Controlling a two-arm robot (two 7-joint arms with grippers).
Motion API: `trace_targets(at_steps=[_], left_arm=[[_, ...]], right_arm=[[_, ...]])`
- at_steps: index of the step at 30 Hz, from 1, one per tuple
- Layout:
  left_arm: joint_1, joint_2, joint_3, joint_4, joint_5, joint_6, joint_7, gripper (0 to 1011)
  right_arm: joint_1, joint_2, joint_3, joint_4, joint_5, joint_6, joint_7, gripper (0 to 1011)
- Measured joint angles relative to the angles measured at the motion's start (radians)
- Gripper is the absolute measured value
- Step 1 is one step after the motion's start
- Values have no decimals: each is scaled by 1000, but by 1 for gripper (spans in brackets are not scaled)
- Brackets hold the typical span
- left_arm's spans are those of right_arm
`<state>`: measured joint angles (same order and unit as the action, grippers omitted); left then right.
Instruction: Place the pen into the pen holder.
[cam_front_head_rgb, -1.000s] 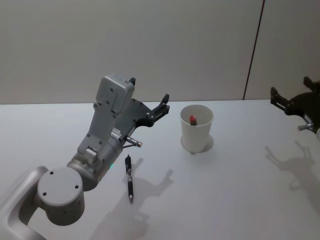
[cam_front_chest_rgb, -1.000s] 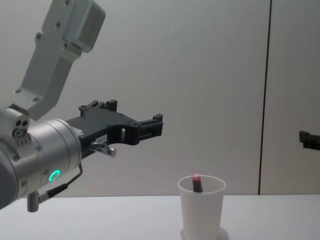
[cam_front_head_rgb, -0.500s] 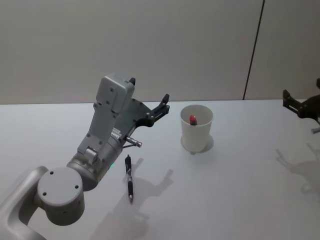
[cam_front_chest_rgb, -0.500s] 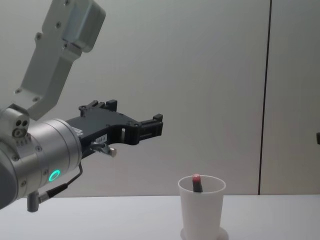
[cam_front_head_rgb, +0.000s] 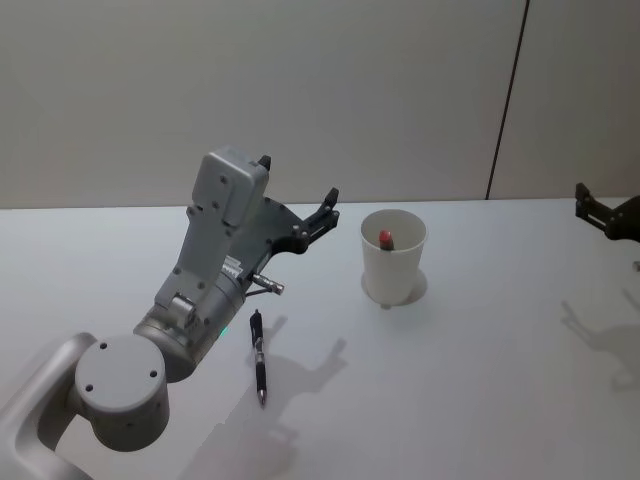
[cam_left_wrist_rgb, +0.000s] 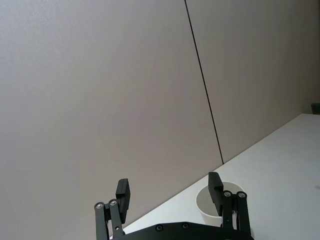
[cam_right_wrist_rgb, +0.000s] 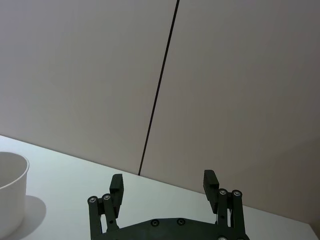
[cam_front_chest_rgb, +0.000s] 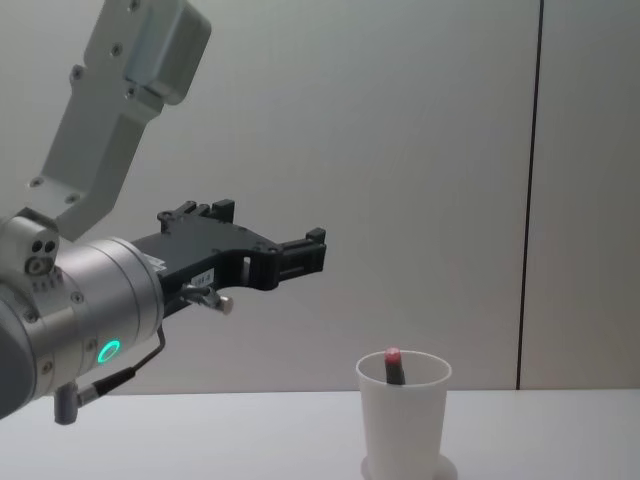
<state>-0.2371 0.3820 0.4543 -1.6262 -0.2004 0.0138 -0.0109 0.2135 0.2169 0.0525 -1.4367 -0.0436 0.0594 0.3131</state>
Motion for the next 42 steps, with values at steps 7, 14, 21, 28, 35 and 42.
trace_targets(at_steps=[7, 14, 21, 28, 35, 42], left_arm=[[3, 0, -2, -4, 1, 5, 1, 1000], [10, 4, -5, -21, 3, 37, 11, 1000], [26, 15, -11, -50, -4, 84, 29, 1000], [47, 28, -18, -83, -32, 144, 44, 1000], [67, 36, -24, -104, -73, 192, 52, 1000], [85, 42, -30, -115, -115, 232, 54, 1000]], right_arm=[[-3, 3, 2, -4, -1, 2, 1, 1001], [-5, 4, 3, -6, -1, 3, 1, 1001], [-6, 5, 4, -7, -1, 3, 2, 1001], [-6, 5, 5, -7, -1, 4, 2, 1001], [-7, 6, 5, -8, -1, 4, 2, 1001], [-7, 6, 5, -8, -1, 4, 2, 1001]])
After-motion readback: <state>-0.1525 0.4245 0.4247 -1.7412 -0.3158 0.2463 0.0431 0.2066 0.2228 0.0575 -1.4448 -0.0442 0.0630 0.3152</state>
